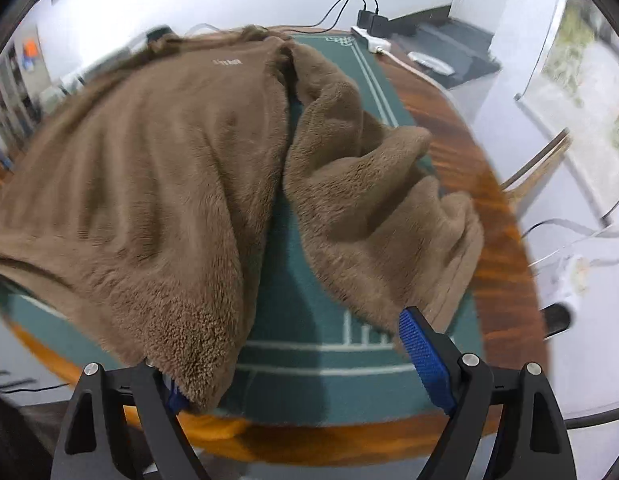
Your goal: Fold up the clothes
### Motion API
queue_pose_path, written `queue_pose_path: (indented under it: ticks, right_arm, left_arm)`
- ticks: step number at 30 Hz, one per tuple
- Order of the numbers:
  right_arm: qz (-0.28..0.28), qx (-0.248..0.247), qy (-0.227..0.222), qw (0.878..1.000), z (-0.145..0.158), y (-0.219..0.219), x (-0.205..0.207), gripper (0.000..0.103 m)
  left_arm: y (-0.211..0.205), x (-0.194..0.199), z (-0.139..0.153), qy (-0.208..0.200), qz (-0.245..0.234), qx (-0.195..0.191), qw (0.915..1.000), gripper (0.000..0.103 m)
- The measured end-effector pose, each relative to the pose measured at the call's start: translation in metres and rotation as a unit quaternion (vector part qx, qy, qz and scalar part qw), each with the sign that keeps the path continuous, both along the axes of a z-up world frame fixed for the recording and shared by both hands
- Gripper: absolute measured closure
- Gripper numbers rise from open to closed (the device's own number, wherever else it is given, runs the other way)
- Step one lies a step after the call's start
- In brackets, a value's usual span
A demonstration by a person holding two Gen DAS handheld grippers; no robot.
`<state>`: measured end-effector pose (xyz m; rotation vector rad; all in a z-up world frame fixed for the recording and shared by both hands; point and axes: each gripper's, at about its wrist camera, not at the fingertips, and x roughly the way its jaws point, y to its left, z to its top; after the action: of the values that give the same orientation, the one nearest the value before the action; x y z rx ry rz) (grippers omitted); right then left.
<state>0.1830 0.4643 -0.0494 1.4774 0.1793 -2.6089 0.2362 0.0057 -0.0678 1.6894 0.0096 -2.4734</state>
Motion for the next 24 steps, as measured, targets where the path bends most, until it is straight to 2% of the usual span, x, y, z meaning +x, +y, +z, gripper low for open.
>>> queue_pose_path:
  ticks: [6,9,12,15,20,24]
  right_arm:
    - [-0.026,-0.134,-0.025,0.990,0.007,0.036,0.020,0.014]
    - [-0.026,-0.166,-0.038,0.985,0.006,0.045,0.024,0.014]
    - [-0.038,-0.183,-0.040,0.982,0.007,0.056,0.031,0.014]
    - [-0.088,-0.166,-0.021,0.982,0.013,0.069,0.034,0.014]
    - [-0.109,-0.214,-0.017,0.971,0.017,0.073,0.027,0.014]
    - [-0.119,-0.351,-0.046,0.927,0.008,0.080,0.024,0.014]
  left_arm:
    - [0.013,-0.001,0.011,-0.012,-0.081,-0.020,0.9965,0.013]
    - [0.013,0.000,0.004,-0.030,-0.111,-0.041,0.9926,0.013]
    - [0.009,0.002,0.003,-0.037,-0.113,-0.043,0.9920,0.013]
    - [0.003,-0.001,0.010,-0.028,-0.099,-0.030,0.9942,0.013]
    - [0.003,-0.016,0.032,0.006,-0.068,-0.005,0.9977,0.013]
    - [0.008,-0.029,0.056,0.041,-0.055,0.017,0.9975,0.013]
